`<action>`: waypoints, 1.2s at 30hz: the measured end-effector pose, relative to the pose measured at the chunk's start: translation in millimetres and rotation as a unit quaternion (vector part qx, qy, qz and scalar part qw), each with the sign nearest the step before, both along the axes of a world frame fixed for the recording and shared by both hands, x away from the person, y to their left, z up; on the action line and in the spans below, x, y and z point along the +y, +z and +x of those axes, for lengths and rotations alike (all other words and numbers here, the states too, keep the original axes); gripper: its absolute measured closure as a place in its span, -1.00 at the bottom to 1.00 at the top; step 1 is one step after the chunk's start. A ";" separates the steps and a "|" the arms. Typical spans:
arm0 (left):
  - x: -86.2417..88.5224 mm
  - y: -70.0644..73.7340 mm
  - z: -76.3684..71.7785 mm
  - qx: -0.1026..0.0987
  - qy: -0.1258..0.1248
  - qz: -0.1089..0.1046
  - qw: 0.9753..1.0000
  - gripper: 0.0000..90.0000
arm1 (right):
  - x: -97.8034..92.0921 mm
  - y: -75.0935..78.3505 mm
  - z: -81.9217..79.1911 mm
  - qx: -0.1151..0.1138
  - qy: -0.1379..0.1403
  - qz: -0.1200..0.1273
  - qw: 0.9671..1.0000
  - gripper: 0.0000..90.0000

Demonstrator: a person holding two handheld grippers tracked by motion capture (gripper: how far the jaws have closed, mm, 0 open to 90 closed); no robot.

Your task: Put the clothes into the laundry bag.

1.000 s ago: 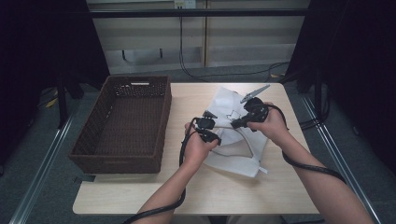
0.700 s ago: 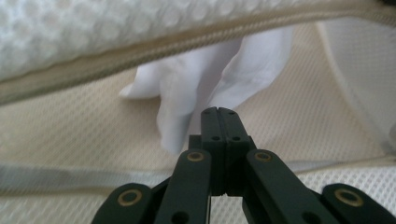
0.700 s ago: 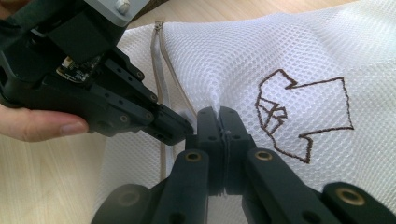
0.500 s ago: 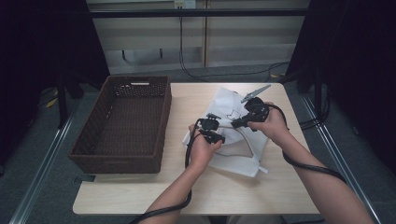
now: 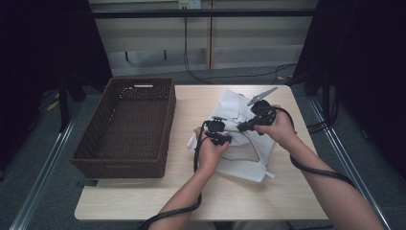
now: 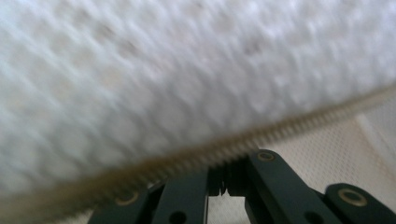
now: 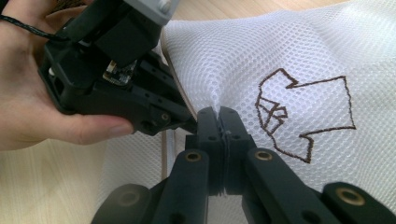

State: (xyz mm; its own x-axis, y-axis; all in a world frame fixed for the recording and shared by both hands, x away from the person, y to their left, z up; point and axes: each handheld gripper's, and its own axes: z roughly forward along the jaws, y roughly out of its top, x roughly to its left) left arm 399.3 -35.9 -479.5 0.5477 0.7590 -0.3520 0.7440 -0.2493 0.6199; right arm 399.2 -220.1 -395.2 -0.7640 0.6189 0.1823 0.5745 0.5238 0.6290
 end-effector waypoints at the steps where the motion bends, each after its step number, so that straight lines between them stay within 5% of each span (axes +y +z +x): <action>1: 0.2 -0.3 0.6 -0.001 0.003 0.000 1.000 0.97 | 0.0 0.0 0.0 0.000 0.000 0.000 1.000 1.00; 6: 2.4 -1.3 2.6 -0.011 0.018 0.007 1.000 0.93 | -0.6 -0.3 -0.1 0.002 -0.001 0.002 1.000 1.00; 9: 3.0 0.1 2.1 0.002 0.014 0.007 1.000 0.83 | -0.9 0.0 0.0 0.001 -0.002 0.001 1.000 1.00; 13: 6.5 6.0 0.1 0.036 0.001 0.019 0.999 0.46 | -2.1 -0.7 0.4 -0.001 -0.002 0.003 1.000 0.99; 19: 14.1 21.8 -6.6 0.045 -0.034 0.044 0.997 0.11 | -4.0 -1.1 1.1 0.001 -0.004 -0.003 1.000 0.99; 23: 14.6 30.2 -12.0 0.043 -0.037 0.040 0.998 -0.06 | -5.5 -1.6 1.5 0.006 -0.007 -0.008 1.000 0.99; 25: 17.3 37.0 -15.6 0.045 -0.056 0.050 0.996 -0.10 | -6.9 -1.4 1.1 0.008 -0.010 -0.014 1.000 0.99; 36: 25.9 44.2 -19.5 0.043 -0.070 0.060 0.995 -0.26 | -17.9 -6.5 -0.6 0.017 -0.013 -0.022 1.000 0.99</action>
State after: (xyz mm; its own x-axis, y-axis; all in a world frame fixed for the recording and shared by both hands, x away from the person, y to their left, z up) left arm 379.7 -9.9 -435.3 0.6225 0.7171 -0.3136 0.7459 -0.4221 0.5152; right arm 398.5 -238.0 -401.7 -0.7415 0.6462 0.1802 0.6088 0.5353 0.5855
